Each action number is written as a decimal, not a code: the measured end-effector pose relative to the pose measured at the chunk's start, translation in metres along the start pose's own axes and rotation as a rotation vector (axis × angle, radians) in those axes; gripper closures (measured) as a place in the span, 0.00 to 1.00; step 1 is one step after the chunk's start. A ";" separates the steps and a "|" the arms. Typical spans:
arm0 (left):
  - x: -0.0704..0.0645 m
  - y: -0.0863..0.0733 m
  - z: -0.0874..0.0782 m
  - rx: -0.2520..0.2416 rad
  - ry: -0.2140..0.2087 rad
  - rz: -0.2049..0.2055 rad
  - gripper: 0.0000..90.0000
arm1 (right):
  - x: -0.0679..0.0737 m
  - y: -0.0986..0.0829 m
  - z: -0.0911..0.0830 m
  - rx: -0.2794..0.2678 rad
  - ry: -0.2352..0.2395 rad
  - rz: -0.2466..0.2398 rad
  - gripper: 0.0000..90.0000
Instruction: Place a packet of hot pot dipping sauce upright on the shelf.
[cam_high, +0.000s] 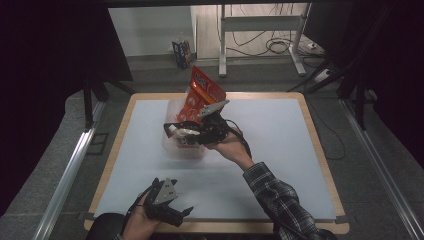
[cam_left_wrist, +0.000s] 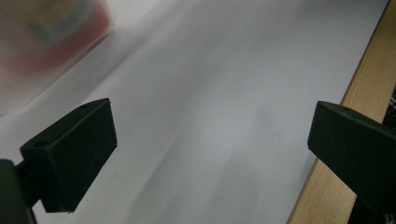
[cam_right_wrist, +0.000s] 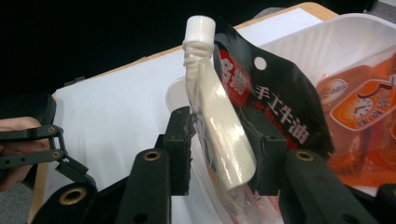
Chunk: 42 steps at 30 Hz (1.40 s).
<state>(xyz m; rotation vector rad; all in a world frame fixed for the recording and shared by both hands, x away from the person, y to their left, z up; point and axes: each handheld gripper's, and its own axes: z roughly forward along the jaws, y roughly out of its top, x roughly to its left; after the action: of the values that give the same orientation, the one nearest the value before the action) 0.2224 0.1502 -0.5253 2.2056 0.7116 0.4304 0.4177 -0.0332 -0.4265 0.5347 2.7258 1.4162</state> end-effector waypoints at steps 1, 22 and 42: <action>0.000 0.000 0.000 0.001 0.001 0.000 0.01 | 0.000 0.000 -0.001 -0.001 -0.002 0.003 0.70; 0.000 0.000 0.000 -0.005 0.003 -0.002 0.01 | 0.003 -0.003 -0.012 0.001 -0.040 -0.010 0.53; 0.000 0.000 0.001 0.002 0.001 -0.002 0.01 | 0.004 -0.007 -0.017 0.009 -0.074 -0.028 0.33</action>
<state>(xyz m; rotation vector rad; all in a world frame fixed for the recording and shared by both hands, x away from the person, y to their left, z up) 0.2229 0.1502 -0.5260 2.2066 0.7151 0.4299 0.4091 -0.0489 -0.4220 0.5363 2.6727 1.3512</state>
